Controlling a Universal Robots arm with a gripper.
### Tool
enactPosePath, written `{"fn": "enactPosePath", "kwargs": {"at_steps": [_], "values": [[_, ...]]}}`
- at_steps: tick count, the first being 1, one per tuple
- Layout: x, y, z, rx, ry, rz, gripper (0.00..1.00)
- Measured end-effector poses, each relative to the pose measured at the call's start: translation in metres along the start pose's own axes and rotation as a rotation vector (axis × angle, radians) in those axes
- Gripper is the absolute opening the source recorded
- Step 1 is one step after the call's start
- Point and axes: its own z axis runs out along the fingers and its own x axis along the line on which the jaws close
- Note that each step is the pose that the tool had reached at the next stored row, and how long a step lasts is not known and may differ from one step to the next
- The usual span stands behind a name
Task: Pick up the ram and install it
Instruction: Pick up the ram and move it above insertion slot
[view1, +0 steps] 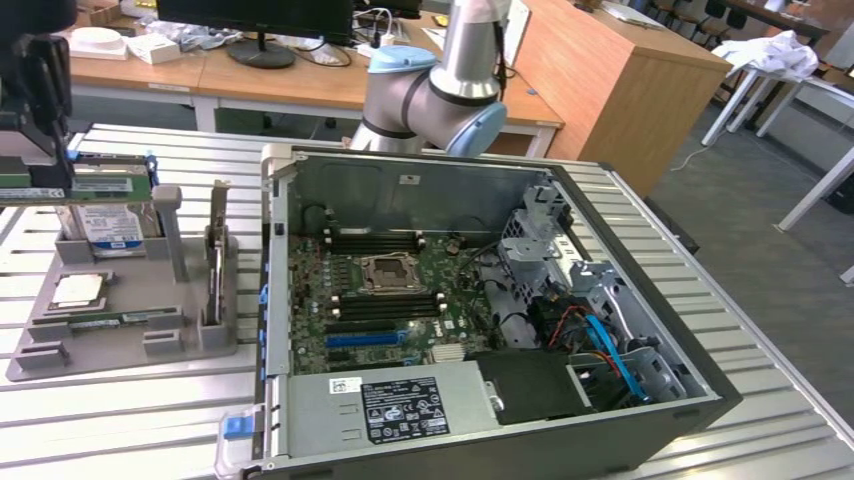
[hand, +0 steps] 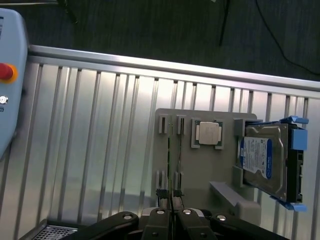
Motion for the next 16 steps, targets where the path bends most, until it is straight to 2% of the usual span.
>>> {"fn": "enactPosePath", "kwargs": {"at_steps": [9,16], "values": [[0.001,-0.0107,0.0002,-0.0099,-0.0013,0.000,0.12],[0.002,-0.0207,0.0001,-0.0138,-0.0018,0.000,0.12]]}}
